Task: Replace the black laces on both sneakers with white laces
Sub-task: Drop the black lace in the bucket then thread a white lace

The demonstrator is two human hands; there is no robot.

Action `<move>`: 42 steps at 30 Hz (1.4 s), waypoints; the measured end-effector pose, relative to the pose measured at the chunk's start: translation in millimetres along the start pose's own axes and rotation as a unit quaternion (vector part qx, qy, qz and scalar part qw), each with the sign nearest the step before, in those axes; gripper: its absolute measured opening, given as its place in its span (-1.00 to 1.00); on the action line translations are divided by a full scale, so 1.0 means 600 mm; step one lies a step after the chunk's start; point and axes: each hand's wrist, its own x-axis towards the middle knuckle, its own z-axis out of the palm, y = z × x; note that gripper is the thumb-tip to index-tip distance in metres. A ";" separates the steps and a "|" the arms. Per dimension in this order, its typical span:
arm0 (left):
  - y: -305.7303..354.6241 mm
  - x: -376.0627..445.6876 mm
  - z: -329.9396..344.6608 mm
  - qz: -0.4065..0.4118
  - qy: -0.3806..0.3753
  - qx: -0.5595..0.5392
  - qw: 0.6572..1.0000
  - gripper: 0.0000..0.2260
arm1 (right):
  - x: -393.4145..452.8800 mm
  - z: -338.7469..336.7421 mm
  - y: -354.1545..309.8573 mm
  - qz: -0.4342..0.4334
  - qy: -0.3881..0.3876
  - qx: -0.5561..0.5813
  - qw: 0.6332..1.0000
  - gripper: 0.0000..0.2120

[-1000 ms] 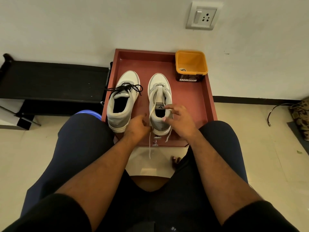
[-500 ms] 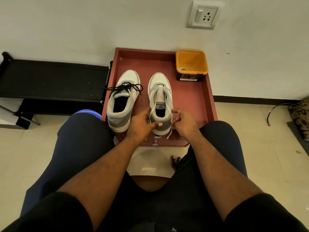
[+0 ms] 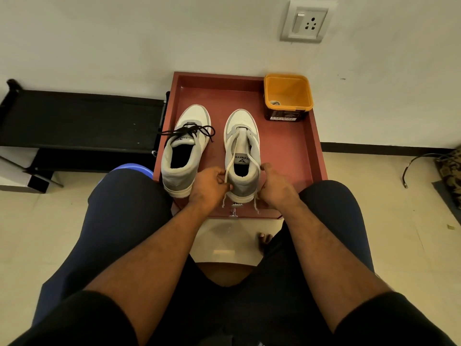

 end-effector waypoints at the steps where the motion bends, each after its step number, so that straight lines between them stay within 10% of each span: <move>1: -0.001 0.001 -0.001 -0.004 -0.002 0.002 1.000 -0.77 | 0.000 0.000 0.002 -0.004 -0.003 0.009 1.000 -0.41; 5: -0.003 0.005 -0.006 -0.008 0.005 0.001 1.000 -0.87 | 0.007 0.002 0.001 -0.046 0.031 0.032 0.998 -0.01; 13: 0.012 -0.005 -0.023 -0.010 -0.088 0.022 0.996 -0.81 | -0.004 0.005 -0.011 -0.060 0.033 0.090 0.994 -0.39; 22: 0.080 -0.038 -0.109 0.021 -0.200 -0.203 0.958 -0.86 | -0.029 -0.013 -0.017 -0.065 -0.025 -0.030 0.997 -0.53; 26: 0.066 -0.027 -0.103 0.033 -0.132 -0.281 0.950 -0.78 | -0.041 -0.037 -0.018 -0.110 -0.004 0.146 0.983 -0.58; 29: 0.060 -0.018 -0.095 0.079 -0.072 -0.297 0.949 -0.72 | -0.047 -0.042 -0.039 -0.121 -0.045 0.403 0.906 -0.76; 34: 0.062 -0.010 -0.088 0.081 0.004 -0.280 0.957 -0.81 | -0.043 -0.017 -0.072 -0.131 -0.132 0.445 0.876 -0.82; 38: 0.062 -0.007 -0.089 0.044 0.101 -0.361 0.926 -0.92 | -0.036 -0.035 -0.061 -0.067 -0.047 0.544 0.835 -0.93; 42: 0.046 -0.002 -0.085 0.124 0.211 -0.171 0.954 -0.84 | -0.031 -0.060 -0.033 -0.054 0.037 0.529 0.846 -0.90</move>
